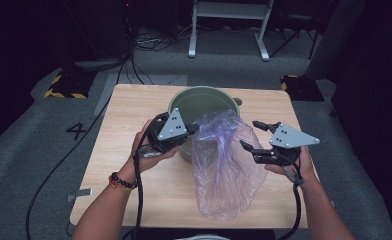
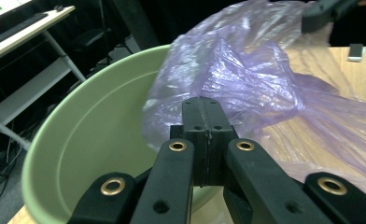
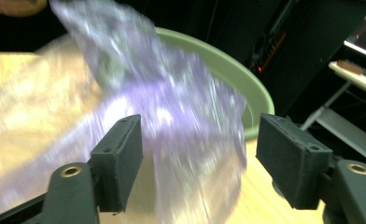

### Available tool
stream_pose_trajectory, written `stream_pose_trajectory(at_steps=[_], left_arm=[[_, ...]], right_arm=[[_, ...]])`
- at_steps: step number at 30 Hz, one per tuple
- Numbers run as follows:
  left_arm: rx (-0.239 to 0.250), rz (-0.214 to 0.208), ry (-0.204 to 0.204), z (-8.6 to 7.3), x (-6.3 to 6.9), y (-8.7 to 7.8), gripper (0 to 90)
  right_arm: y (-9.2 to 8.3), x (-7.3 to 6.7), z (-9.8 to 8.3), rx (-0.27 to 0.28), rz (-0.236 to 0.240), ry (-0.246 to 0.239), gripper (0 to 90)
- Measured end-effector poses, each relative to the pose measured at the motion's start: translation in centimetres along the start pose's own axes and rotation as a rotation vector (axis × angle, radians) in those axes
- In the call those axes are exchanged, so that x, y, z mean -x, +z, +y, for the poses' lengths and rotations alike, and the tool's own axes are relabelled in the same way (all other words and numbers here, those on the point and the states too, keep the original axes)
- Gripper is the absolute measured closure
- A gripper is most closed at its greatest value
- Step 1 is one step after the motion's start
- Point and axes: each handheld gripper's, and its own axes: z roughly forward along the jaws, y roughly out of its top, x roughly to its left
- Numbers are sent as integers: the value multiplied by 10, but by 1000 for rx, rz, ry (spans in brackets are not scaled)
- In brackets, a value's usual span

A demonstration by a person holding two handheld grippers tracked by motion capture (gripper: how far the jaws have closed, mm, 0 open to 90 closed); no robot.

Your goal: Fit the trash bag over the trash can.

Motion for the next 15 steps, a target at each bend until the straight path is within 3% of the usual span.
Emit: stream_pose_trajectory(at_steps=[2,5,6,8,9,15], left_arm=[[-3,14,-8,-3,-4,-1,900],[2,29,-30,-8,-12,-4,900],[5,33,-38,-10,-14,-5,900],[7,43,-51,-13,-19,-6,900],[6,53,-55,-15,-21,-7,900],[21,58,-103,-25,-33,-12,900]], right_arm=[[1,0,-4,-9,-2,-1,350],[1,2,-14,-25,0,-20,554],[3,4,-19,-44,-19,-33,678],[4,6,-21,-48,-23,-31,724],[8,10,-23,-50,-34,-26,801],[14,20,-23,-21,-84,-2,843]])
